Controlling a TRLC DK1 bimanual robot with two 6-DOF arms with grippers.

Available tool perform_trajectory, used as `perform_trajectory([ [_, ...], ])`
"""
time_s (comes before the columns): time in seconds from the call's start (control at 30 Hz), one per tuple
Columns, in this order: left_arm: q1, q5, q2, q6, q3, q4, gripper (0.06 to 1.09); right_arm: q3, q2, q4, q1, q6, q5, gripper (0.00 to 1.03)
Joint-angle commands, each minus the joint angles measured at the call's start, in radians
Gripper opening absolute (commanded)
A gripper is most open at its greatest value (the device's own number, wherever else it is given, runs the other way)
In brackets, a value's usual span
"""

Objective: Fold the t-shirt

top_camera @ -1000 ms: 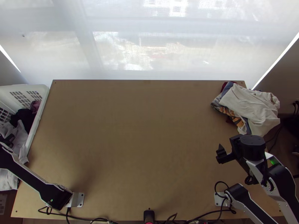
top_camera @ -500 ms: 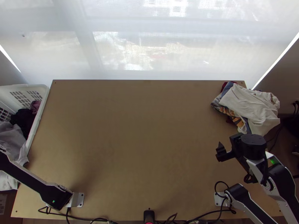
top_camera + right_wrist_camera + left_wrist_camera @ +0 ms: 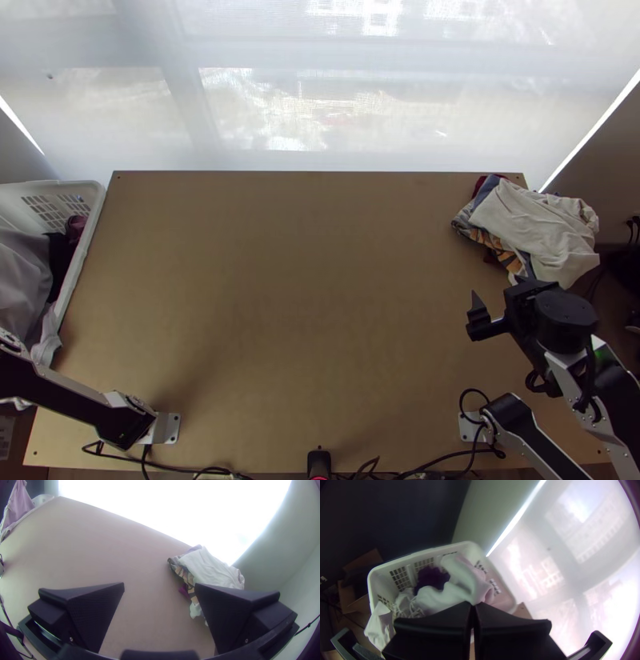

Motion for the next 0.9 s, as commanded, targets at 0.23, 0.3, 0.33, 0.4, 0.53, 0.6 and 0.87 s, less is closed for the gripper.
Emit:
perform_trajectory([
  [0.23, -0.578, 0.176, -0.454, -0.139, 0.051, 0.102, 0.09, -0.027, -0.157, 0.019, 0.018, -0.015, 0.001, 0.98],
  [0.3, -0.736, 0.13, -0.455, -0.16, 0.043, 0.099, 0.09, -0.025, -0.168, 0.019, 0.02, -0.015, 0.001, 0.98],
  [0.33, -0.813, 0.119, -0.455, -0.18, 0.032, 0.099, 0.09, -0.024, -0.171, 0.019, 0.02, -0.013, 0.001, 0.98],
  [0.4, -0.93, 0.119, -0.452, -0.211, 0.012, 0.099, 0.09, -0.018, -0.173, 0.019, 0.021, -0.012, 0.001, 0.98],
  [0.53, -1.1, 0.128, -0.423, -0.228, 0.006, 0.107, 0.09, -0.001, -0.174, 0.04, 0.02, -0.012, 0.001, 0.98],
  [0.6, -1.186, 0.126, -0.388, -0.228, 0.006, 0.109, 0.09, -0.004, -0.182, 0.063, 0.02, -0.012, 0.001, 0.98],
  [0.87, -1.579, 0.087, -0.267, -0.134, -0.061, 0.087, 0.09, -0.022, -0.193, 0.111, -0.017, -0.049, 0.001, 0.98],
])
